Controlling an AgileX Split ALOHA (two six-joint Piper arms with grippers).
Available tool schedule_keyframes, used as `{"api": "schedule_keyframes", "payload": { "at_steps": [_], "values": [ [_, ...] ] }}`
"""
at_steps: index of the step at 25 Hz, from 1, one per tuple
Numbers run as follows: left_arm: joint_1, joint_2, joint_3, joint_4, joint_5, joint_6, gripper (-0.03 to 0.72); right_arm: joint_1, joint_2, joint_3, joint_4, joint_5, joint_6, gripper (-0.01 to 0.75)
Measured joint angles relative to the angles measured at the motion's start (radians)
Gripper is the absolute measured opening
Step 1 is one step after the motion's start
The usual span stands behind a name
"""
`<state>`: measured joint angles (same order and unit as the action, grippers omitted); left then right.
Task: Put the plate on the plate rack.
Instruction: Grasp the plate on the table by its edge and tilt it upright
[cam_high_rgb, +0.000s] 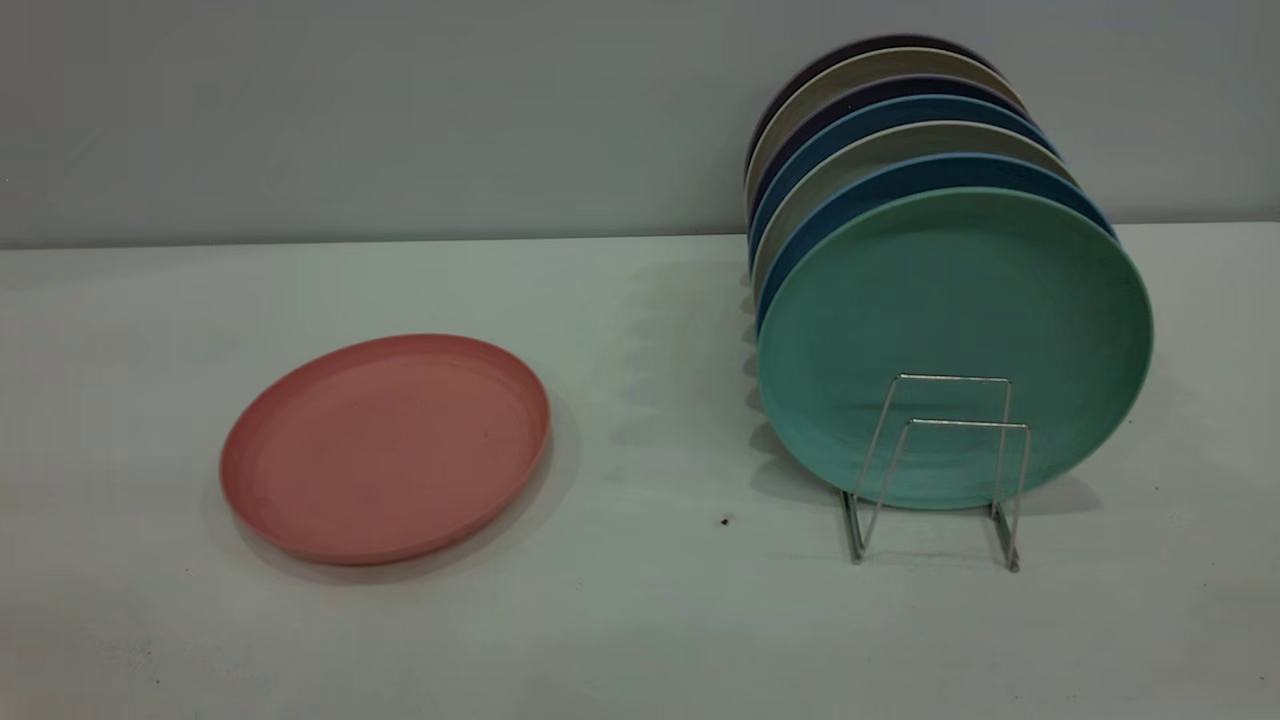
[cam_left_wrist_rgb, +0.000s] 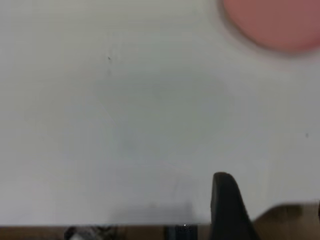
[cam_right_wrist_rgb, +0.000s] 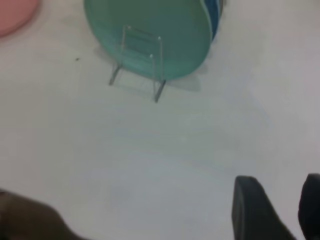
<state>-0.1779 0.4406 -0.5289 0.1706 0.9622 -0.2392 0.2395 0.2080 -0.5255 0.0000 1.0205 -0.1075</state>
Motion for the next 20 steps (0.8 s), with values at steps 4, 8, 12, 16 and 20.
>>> {"api": "schedule_keyframes", "payload": {
  "at_steps": [4,8,12,16,20],
  "values": [
    [0.0,0.252,-0.062,0.005,-0.111,-0.018,0.46,0.0,0.224,-0.058,-0.016,-0.097,0.0,0.272],
    [0.0,0.507,-0.165,0.006,-0.181,-0.014,0.46,0.0,0.443,-0.132,-0.017,-0.164,-0.001,0.327],
    [0.0,0.723,-0.271,0.006,-0.255,-0.007,0.46,0.0,0.598,-0.173,-0.017,-0.234,-0.002,0.362],
    [0.0,0.889,-0.351,0.006,-0.298,0.012,0.46,0.0,0.681,-0.176,-0.017,-0.307,-0.002,0.365],
    [0.007,1.029,-0.403,0.003,-0.323,0.052,0.46,0.0,0.724,-0.176,-0.017,-0.345,-0.002,0.365]
  ]
}}
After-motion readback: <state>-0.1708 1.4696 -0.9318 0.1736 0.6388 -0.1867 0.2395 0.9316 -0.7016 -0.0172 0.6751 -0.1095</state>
